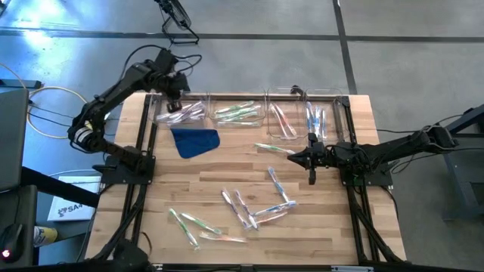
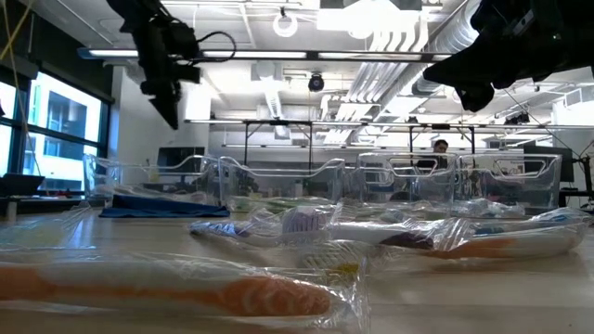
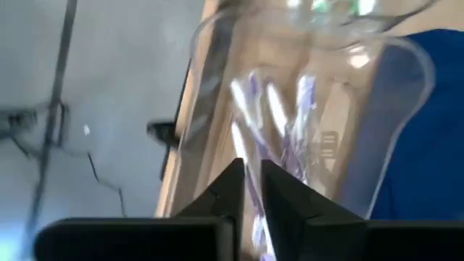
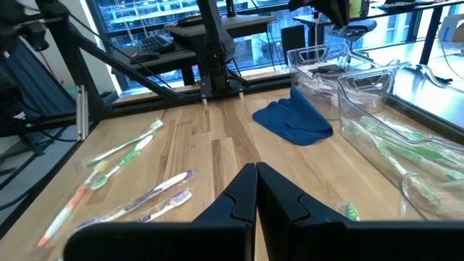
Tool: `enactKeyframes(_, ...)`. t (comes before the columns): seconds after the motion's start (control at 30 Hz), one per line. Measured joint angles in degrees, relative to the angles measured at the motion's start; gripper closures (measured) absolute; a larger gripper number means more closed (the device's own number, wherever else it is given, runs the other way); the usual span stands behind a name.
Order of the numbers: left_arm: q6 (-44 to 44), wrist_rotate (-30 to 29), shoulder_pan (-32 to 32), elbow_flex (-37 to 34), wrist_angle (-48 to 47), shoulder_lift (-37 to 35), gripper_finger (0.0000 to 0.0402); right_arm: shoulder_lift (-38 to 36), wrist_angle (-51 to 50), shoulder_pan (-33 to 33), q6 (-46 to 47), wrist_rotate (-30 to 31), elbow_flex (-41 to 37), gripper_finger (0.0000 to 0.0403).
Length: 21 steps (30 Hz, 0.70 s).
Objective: Pick & Place Toothbrushes
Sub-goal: Put the green toothbrush into the middle left transparent bin
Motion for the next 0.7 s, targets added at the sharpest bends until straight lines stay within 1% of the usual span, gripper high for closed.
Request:
enactKeyframes(0.1, 2.97, 0.0, -2.86, 0.0, 0.38, -0.04, 0.0392, 0.0, 0.0, -0.01, 0.98, -0.02, 0.0, 0.0401)
enactKeyframes(0.23, 3.25, 0.48, -4.72, 0.0, 0.7, -0.46, 0.0395, 0.0, -0.01, -0.01, 1.12, -0.02, 0.0, 0.0401)
enactKeyframes(0.3, 3.45, 3.02, -5.59, -0.03, 1.1, -1.16, 0.0399, 0.0, -0.01, 0.01, 1.12, -0.02, -0.01, 0.0401)
enactKeyframes(0.37, 4.36, 8.07, -7.16, -1.65, 5.59, -3.01, 0.04, 0.01, 0.0, 0.01, 1.12, -0.02, 0.0, 0.0401)
enactKeyframes(0.43, 4.76, 13.76, -9.7, -5.35, 12.77, -6.14, 0.0401, 0.0, 0.0, 0.0, 1.12, 0.0, 0.0, 0.0401)
enactKeyframes(0.5, 3.48, 17.03, -12.61, -9.94, 20.01, -9.51, 0.0401, 0.01, 0.0, 0.0, 1.12, 0.0, 0.0, 0.0401)
enactKeyframes(0.6, 1.72, 17.24, -16.96, -17.47, 26.22, -15.51, 0.0401, 0.0, -0.01, -0.01, 1.14, 0.0, 0.0, 0.0401)
enactKeyframes(0.7, -2.66, 17.22, -20.96, -24.75, 28.78, -22.12, 0.0401, 0.01, 0.01, -0.01, 1.14, 0.0, 0.0, 0.0401)
